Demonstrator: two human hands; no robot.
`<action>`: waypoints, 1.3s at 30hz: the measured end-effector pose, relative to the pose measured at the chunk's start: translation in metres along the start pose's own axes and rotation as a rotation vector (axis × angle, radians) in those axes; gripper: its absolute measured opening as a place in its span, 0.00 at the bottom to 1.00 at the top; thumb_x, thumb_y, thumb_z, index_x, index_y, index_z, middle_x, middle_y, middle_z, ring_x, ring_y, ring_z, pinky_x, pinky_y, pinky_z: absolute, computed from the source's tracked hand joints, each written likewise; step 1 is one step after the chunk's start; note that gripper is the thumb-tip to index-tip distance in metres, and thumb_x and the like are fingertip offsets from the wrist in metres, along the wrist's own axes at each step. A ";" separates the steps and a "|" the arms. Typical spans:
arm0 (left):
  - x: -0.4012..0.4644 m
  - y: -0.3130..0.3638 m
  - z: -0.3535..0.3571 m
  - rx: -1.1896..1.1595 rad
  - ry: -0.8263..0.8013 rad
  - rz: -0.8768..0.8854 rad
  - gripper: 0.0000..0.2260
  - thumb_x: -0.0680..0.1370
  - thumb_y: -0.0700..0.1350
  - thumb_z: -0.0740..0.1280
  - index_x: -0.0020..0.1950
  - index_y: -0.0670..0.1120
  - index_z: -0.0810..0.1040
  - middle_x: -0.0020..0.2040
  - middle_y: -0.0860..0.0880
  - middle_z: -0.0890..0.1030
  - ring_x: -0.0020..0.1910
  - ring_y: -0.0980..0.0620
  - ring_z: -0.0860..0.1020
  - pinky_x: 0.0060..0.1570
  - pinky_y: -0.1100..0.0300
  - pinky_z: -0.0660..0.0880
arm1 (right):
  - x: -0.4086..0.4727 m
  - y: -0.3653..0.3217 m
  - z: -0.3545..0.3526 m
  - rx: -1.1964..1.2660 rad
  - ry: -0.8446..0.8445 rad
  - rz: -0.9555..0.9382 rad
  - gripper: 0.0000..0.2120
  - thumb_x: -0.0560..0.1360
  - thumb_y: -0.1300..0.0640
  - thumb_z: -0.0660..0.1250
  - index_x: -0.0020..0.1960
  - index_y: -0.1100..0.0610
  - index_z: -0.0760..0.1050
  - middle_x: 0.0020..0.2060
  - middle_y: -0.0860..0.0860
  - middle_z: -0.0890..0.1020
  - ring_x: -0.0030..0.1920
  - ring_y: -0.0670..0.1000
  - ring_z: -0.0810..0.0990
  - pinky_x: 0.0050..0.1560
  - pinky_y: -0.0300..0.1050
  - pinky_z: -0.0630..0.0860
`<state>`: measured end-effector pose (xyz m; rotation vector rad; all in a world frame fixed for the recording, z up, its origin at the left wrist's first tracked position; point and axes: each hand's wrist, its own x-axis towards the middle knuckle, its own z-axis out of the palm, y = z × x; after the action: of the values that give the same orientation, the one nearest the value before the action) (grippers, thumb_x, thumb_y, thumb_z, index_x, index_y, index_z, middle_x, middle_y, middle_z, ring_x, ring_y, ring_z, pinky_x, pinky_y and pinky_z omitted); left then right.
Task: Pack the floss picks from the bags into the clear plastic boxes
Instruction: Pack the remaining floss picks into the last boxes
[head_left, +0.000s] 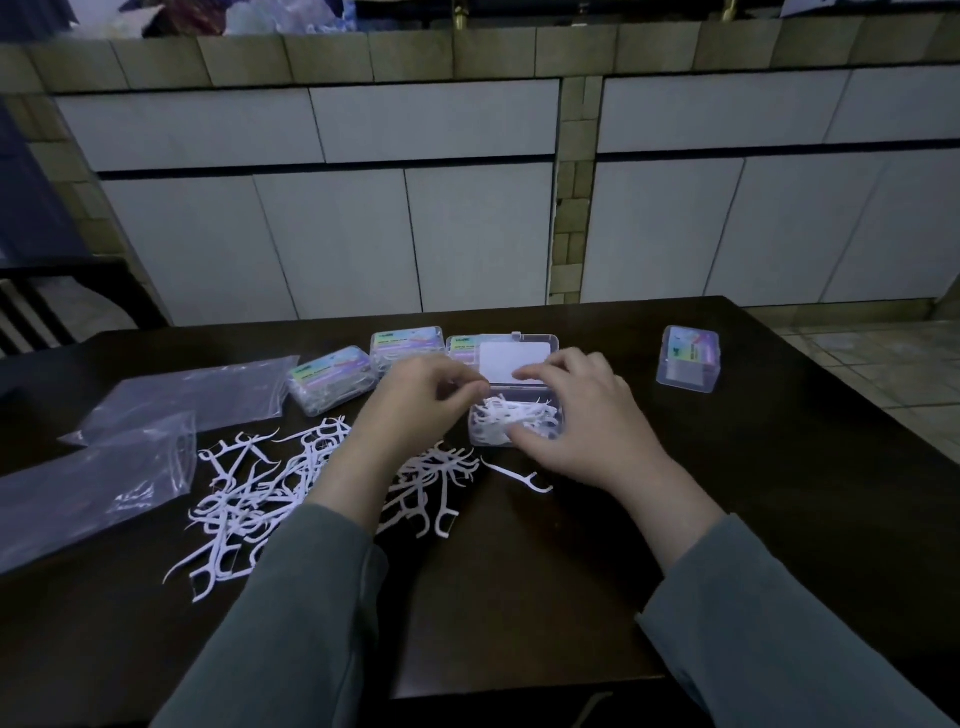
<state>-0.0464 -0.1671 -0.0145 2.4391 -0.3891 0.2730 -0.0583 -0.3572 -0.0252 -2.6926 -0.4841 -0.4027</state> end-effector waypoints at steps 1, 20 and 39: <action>-0.004 -0.005 -0.004 0.024 0.023 0.006 0.07 0.78 0.51 0.66 0.52 0.53 0.83 0.46 0.57 0.80 0.45 0.60 0.77 0.45 0.59 0.75 | -0.003 -0.013 0.001 -0.024 0.020 -0.063 0.24 0.73 0.38 0.64 0.67 0.42 0.70 0.61 0.44 0.72 0.62 0.47 0.66 0.61 0.47 0.65; -0.058 -0.070 -0.039 0.182 -0.285 -0.118 0.45 0.57 0.75 0.69 0.71 0.59 0.68 0.69 0.63 0.68 0.66 0.57 0.60 0.70 0.50 0.63 | 0.024 -0.063 0.007 -0.310 -0.526 -0.224 0.45 0.57 0.26 0.72 0.69 0.44 0.71 0.64 0.44 0.75 0.65 0.50 0.66 0.59 0.49 0.57; -0.058 -0.078 -0.037 0.270 -0.042 -0.042 0.12 0.73 0.57 0.71 0.54 0.56 0.83 0.48 0.61 0.74 0.54 0.58 0.69 0.57 0.54 0.71 | 0.017 -0.071 0.034 -0.291 -0.203 -0.206 0.13 0.79 0.44 0.62 0.60 0.45 0.79 0.54 0.45 0.81 0.58 0.50 0.72 0.61 0.52 0.59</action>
<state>-0.0775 -0.0729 -0.0470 2.7182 -0.3365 0.2718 -0.0633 -0.2767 -0.0273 -2.9927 -0.8234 -0.2727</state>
